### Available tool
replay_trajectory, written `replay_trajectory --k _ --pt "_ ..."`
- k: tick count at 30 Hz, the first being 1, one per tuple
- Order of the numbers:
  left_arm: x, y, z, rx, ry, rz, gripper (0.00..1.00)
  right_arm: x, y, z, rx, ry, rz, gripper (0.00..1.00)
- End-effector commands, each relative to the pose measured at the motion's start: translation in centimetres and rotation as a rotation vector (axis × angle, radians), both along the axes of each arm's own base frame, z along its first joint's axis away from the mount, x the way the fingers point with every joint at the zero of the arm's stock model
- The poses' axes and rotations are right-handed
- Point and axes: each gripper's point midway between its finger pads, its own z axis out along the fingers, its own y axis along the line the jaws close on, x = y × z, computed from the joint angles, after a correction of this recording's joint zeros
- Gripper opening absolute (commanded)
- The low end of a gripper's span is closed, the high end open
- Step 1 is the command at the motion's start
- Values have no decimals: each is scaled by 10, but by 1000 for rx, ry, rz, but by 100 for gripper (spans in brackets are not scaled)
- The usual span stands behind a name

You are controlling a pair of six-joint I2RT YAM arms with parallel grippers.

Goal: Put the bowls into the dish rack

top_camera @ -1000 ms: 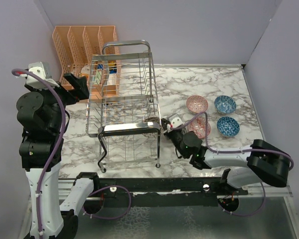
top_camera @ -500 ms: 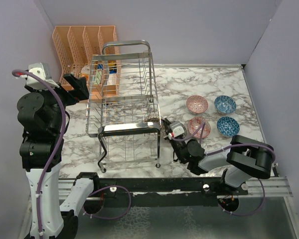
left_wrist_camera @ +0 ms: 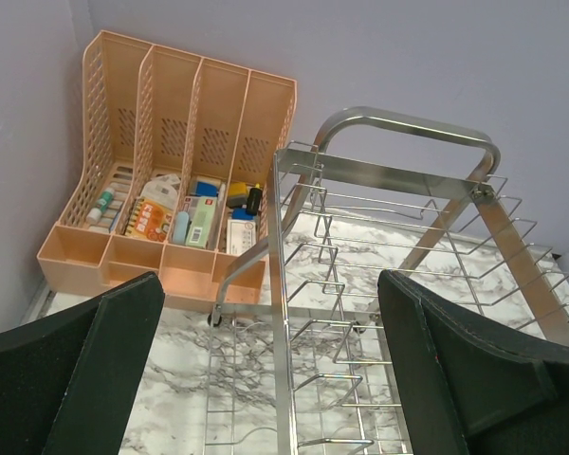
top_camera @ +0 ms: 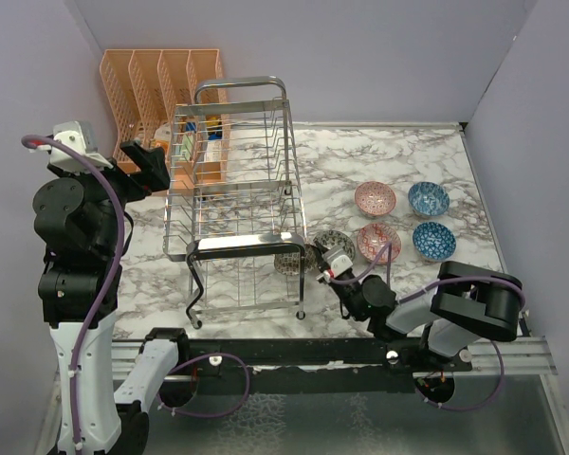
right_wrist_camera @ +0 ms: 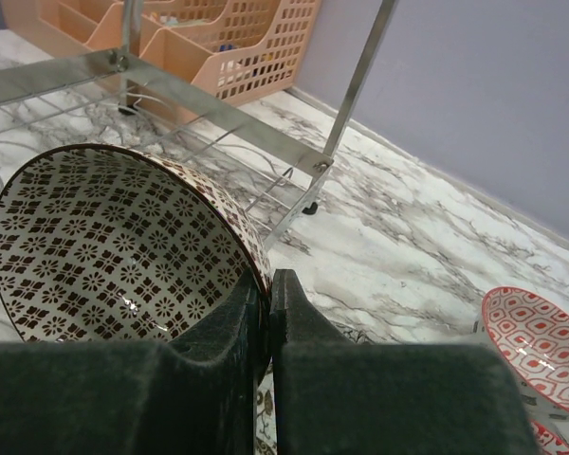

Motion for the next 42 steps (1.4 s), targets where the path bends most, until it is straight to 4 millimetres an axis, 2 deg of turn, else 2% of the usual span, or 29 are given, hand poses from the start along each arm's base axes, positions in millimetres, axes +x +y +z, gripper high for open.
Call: replay_trajectory --k 1,5,9,19,25,29,33,38,42 --pt "-3 0 8 -13 -38 7 99 -20 3 56 231 -122 121 1" --pt "-4 1 9 -17 -41 7 99 -25 6 57 254 -131 159 1" --pt "-5 0 8 -20 -44 6 99 -25 18 58 263 -130 189 1" --pt "-4 1 3 -22 -37 9 99 -2 49 51 248 -131 131 1" --pt "-7 4 3 -7 -37 25 99 8 53 43 239 -116 83 1" --pt "-7 6 2 2 -34 37 99 0 60 33 195 -121 133 1" --pt "-5 6 -2 -1 -25 36 99 -3 54 29 172 -116 115 1" --pt "-1 4 -4 -12 -24 25 99 -5 47 46 218 -133 113 1" --pt "-1 3 -1 -17 -31 20 99 -12 50 61 232 -170 156 1"
